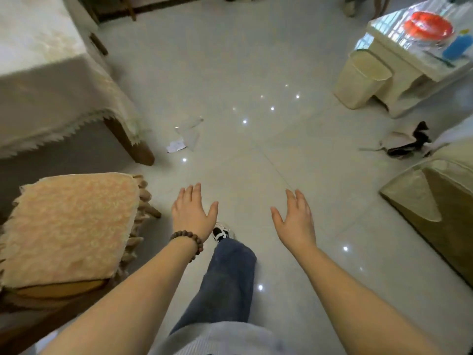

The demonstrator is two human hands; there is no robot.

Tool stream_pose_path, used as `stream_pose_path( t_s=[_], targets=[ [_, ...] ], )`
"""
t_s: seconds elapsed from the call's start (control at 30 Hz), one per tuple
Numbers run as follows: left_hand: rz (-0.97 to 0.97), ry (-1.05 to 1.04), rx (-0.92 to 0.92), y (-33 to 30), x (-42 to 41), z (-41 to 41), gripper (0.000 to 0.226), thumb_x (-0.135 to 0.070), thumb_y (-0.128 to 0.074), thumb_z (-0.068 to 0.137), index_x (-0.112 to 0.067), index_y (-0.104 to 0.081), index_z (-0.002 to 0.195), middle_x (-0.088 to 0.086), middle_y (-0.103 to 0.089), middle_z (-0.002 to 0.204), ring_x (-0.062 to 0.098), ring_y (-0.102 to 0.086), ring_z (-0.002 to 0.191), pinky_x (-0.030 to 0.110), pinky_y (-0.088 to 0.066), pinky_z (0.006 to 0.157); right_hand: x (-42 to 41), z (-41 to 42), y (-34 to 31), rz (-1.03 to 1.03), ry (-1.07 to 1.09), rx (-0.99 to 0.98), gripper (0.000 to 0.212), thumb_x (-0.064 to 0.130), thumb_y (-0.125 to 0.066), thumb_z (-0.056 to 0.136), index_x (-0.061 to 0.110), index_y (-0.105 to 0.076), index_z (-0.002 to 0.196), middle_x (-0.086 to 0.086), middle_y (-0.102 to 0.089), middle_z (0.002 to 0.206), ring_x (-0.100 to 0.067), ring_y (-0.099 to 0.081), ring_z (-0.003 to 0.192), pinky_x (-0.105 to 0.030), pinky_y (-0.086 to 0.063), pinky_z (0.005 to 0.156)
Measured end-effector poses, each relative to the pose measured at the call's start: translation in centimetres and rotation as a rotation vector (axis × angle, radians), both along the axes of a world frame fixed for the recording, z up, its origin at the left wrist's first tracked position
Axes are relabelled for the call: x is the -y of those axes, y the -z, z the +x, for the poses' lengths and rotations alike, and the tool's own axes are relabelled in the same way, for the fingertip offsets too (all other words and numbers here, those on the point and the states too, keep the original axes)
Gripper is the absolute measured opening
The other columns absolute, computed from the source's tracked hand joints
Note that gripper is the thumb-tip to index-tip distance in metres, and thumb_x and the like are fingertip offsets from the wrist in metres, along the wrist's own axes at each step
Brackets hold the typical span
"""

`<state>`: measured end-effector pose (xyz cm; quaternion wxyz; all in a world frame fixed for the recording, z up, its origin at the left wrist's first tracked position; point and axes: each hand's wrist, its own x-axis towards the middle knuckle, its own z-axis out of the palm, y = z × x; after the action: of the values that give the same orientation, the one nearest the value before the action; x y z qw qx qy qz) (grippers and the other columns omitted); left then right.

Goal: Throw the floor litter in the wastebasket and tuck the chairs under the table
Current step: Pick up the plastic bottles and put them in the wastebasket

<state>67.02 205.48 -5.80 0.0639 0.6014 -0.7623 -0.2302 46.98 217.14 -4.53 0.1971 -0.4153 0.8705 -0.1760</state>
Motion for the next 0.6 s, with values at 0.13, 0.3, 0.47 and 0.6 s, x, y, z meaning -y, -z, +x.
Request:
stream_pose_path(
  t_s=[0.13, 0.3, 0.47, 0.6],
  targets=[
    [0.018, -0.119, -0.003, 1.0, 9.9, -3.2, 0.068, -0.051, -0.04, 0.092, -0.017, -0.02, 0.147, 0.006, -0.022, 0.154, 0.024, -0.012, 0.142, 0.041, -0.013, 0.116, 11.6, -4.1, 0.8, 0.042, -0.11, -0.006, 0.063, 0.042, -0.045, 0.096, 0.016, -0.022, 0.148, -0.01, -0.015, 0.158, -0.026, -0.016, 0.144, -0.038, -0.017, 0.117],
    [-0.01, -0.189, 0.004, -0.5, 21.7, -6.3, 0.067, -0.051, -0.041, 0.091, -0.015, -0.023, 0.145, 0.008, -0.026, 0.153, 0.024, -0.017, 0.14, 0.041, -0.017, 0.114, 25.8, -8.3, -0.4, 0.055, -0.219, -0.032, 0.062, 0.039, -0.049, 0.095, 0.013, -0.026, 0.147, -0.013, -0.019, 0.157, -0.029, -0.02, 0.142, -0.037, -0.018, 0.116],
    [-0.023, -0.338, -0.037, -2.0, 30.5, -7.0, 0.067, -0.047, -0.046, 0.09, -0.014, -0.026, 0.145, 0.009, -0.029, 0.151, 0.025, -0.018, 0.14, 0.042, -0.021, 0.11, 37.8, -10.0, -1.4, 0.056, -0.351, -0.021, 0.061, 0.037, -0.048, 0.095, 0.013, -0.028, 0.147, -0.013, -0.019, 0.156, -0.028, -0.019, 0.142, -0.037, -0.018, 0.116],
    [-0.012, -0.453, -0.064, -1.8, 35.6, -7.0, 0.065, -0.046, -0.048, 0.09, -0.015, -0.028, 0.143, 0.008, -0.031, 0.15, 0.024, -0.018, 0.14, 0.042, -0.021, 0.11, 46.7, -10.0, -1.2, 0.036, -0.467, -0.025, 0.06, 0.035, -0.048, 0.095, 0.013, -0.028, 0.147, -0.013, -0.019, 0.156, -0.029, -0.02, 0.142, -0.037, -0.018, 0.116]
  ],
)
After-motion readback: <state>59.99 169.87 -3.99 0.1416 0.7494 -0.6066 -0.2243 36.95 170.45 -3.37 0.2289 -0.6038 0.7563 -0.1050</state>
